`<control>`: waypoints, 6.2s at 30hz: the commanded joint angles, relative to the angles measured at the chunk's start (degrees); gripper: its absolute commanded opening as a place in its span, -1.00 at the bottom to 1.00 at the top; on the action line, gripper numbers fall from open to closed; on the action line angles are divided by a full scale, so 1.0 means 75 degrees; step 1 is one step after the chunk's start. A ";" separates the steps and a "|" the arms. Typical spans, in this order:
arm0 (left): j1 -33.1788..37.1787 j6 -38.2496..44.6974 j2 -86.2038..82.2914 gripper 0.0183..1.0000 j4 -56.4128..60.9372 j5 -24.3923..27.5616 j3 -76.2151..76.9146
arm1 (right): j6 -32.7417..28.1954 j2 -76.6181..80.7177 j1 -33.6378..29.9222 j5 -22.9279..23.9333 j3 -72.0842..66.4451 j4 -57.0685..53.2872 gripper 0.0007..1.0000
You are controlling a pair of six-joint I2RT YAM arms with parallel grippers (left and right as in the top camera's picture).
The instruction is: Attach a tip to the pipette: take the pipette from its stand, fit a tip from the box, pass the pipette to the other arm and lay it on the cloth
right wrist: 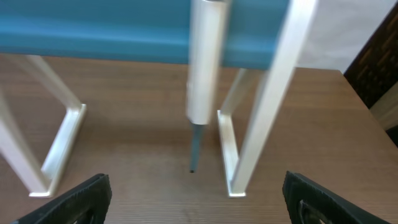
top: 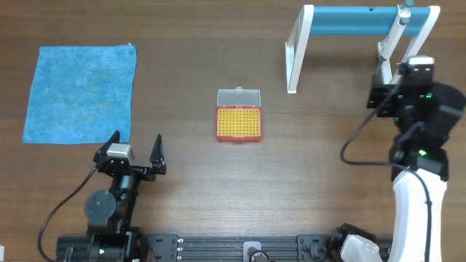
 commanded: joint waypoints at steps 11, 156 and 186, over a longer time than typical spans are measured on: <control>-0.0038 0.0073 -0.0058 1.00 -0.0061 -0.0085 -0.0012 | 0.0833 0.2442 -0.0612 -0.2468 0.0230 0.3101 0.82; -0.0038 0.0073 -0.0058 1.00 -0.0061 -0.0085 -0.0012 | 0.2302 0.4730 0.5709 -0.4616 -0.1594 1.0203 -0.85; -0.0038 0.0073 -0.0058 1.00 -0.0061 -0.0085 -0.0012 | 0.1985 0.4590 0.5703 -0.4517 -0.1591 1.0255 -0.85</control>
